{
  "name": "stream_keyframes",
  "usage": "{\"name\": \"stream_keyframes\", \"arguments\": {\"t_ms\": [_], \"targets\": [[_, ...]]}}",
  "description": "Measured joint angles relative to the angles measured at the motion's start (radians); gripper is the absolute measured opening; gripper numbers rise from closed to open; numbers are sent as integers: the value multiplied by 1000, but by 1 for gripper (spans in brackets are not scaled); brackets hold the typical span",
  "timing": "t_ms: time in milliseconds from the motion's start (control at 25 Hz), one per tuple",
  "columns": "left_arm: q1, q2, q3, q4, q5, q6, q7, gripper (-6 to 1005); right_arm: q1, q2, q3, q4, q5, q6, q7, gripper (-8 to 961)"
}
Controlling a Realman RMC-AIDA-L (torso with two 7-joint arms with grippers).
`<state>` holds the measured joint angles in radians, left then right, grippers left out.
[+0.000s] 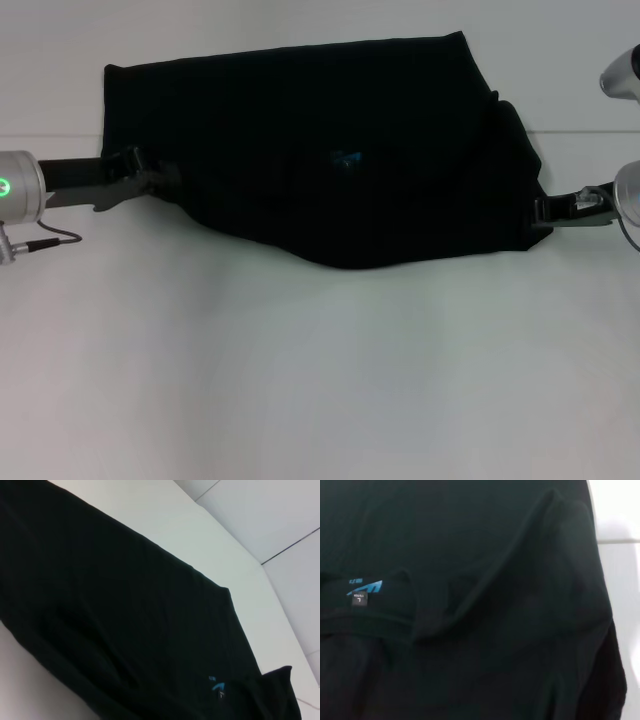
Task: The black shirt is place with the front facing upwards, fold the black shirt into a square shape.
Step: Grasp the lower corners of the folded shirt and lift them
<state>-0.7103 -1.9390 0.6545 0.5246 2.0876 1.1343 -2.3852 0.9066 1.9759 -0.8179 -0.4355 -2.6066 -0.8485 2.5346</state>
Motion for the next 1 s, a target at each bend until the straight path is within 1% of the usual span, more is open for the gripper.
{"name": "stream_keyframes", "arguments": {"t_ms": [120,200,320,400,440,480,600,640,720,800,1000], "targets": [[0,4,8,1,5,26,2,85,-10,-7,9,-15,1,-47,8,8],[2,9,16,12,12,67,5,87,-28,-8,22,-50,-1,-111,20,5],[15,19,18,44,27,150,9,90,-83,-4,22,-140,-13,-228,90,3],[28,25,15,65,42,203,4,92,-128,11,22,-223,-16,-315,116,4],[34,28,13,75,51,233,0,93,-152,23,23,-269,-15,-359,122,4],[42,30,12,87,64,269,-7,94,-184,41,24,-334,-15,-412,128,4],[67,32,7,126,108,362,-22,97,-260,85,27,-495,-16,-553,148,4],[75,32,6,137,118,388,-25,98,-284,97,27,-545,-16,-601,155,4],[98,29,4,169,136,454,-30,99,-325,112,27,-623,-12,-679,163,4],[123,27,4,196,146,520,-32,101,-365,119,28,-684,7,-766,171,4],[172,27,1,228,196,653,-24,106,-436,116,39,-760,51,-906,179,3]]}}
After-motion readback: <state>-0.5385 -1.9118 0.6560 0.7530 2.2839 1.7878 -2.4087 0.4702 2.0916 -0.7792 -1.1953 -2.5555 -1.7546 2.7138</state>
